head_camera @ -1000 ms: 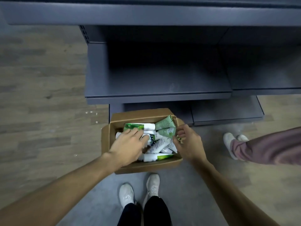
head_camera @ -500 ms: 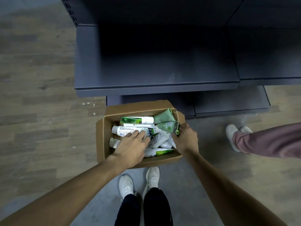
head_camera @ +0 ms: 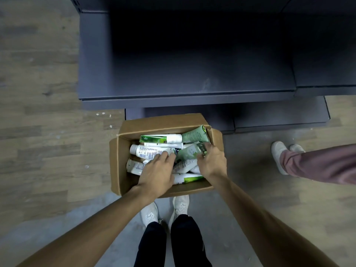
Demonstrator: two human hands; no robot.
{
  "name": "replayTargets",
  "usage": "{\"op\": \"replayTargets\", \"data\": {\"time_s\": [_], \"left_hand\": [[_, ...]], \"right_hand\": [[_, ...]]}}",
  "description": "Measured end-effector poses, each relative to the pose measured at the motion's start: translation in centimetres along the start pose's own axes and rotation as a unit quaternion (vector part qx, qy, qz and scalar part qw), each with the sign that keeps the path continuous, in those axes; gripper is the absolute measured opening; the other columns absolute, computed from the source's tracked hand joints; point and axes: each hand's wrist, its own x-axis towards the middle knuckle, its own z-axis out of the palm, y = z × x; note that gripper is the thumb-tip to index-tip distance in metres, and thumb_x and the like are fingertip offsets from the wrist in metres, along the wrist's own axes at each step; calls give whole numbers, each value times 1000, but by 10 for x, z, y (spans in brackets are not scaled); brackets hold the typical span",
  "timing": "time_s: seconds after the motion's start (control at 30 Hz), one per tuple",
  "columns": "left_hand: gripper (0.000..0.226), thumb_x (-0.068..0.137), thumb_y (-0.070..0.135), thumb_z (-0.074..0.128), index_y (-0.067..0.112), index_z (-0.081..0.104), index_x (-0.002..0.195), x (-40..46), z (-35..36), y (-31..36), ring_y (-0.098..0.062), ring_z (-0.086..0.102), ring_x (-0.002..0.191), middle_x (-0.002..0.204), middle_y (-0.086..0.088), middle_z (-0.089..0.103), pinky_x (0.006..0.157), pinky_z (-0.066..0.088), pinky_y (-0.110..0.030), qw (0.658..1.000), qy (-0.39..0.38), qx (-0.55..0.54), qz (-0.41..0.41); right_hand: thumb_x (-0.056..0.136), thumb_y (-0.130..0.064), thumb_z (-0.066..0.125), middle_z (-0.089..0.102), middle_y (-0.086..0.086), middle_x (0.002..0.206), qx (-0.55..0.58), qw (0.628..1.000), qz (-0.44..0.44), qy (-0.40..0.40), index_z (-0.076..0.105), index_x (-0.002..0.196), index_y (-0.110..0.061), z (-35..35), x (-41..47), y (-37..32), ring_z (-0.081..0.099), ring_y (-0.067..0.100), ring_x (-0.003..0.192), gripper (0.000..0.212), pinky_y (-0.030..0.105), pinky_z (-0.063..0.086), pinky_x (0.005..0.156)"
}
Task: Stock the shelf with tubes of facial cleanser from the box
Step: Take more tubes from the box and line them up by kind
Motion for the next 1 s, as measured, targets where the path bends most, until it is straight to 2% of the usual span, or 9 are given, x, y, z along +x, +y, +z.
{"op": "replayTargets", "data": {"time_s": [0.13, 0.23, 0.4, 0.5, 0.57, 0.63, 0.73, 0.87, 1.0], "left_hand": [[43, 83, 15, 60, 19, 45, 123, 14, -3, -13, -24, 54, 107, 117, -3, 48, 77, 51, -36, 999, 18, -49, -14], [47, 84, 20, 68, 22, 48, 126, 19, -7, -20, -22, 56, 108, 121, 1, 51, 78, 49, -35, 997, 14, -72, -17], [40, 83, 30, 72, 21, 55, 118, 15, -3, -30, -22, 61, 100, 111, -1, 66, 81, 51, -35, 993, 27, -105, -36], [37, 84, 28, 72, 22, 57, 117, 10, 1, -34, -23, 63, 97, 107, -1, 69, 80, 52, -36, 990, 42, -124, -47], [36, 85, 29, 71, 23, 57, 117, 8, 2, -38, -25, 64, 97, 106, 1, 69, 78, 51, -34, 990, 50, -118, -64], [33, 84, 31, 71, 24, 57, 113, 6, 4, -45, -25, 66, 95, 102, 2, 69, 78, 53, -35, 988, 49, -122, -84], [31, 84, 29, 72, 22, 58, 110, 2, 3, -57, -25, 66, 92, 98, 1, 69, 80, 54, -38, 984, 49, -138, -98], [28, 83, 27, 73, 17, 59, 106, -5, 2, -70, -25, 63, 89, 94, 0, 67, 76, 52, -35, 982, 55, -145, -103], [33, 79, 31, 77, 20, 61, 105, -14, 7, -85, -18, 64, 88, 99, 2, 68, 77, 55, -35, 973, 57, -196, -112]], "right_hand": [[95, -23, 59, 68, 2, 116, -49, 990, -114, -61, 58, 130, -20, -8, 0, -3, 61, 25, 108, 35, 33, 48, 93], [95, -26, 60, 67, 1, 117, -59, 981, -160, -95, 59, 129, -21, -12, 4, -11, 60, 22, 110, 35, 34, 48, 96], [93, -30, 64, 70, -4, 110, -24, 974, -182, -129, 62, 126, -23, -17, 7, -23, 61, 13, 99, 34, 26, 49, 91], [92, -26, 65, 69, -4, 110, -40, 956, -239, -168, 59, 129, -23, -25, 4, -29, 61, 8, 87, 38, 25, 50, 86], [87, -23, 70, 58, -4, 130, -90, 934, -288, -194, 50, 138, -24, -29, 5, -32, 56, 9, 106, 54, 23, 43, 95], [87, -13, 68, 41, -4, 144, -168, 916, -329, -155, 45, 142, -24, -32, 11, -31, 44, 13, 123, 61, 29, 38, 107], [85, 8, 50, 37, 1, 149, -261, 904, -338, -30, 51, 137, -25, -38, 29, -21, 41, 21, 122, 62, 40, 40, 106], [94, 1, 49, 31, 5, 152, -346, 879, -322, -57, 51, 136, -27, -43, 48, -10, 39, 24, 126, 51, 38, 39, 107], [95, -12, 57, 44, 9, 134, -325, 880, -341, -68, 62, 125, -19, -47, 59, -18, 49, 25, 114, 32, 36, 49, 95]]}}
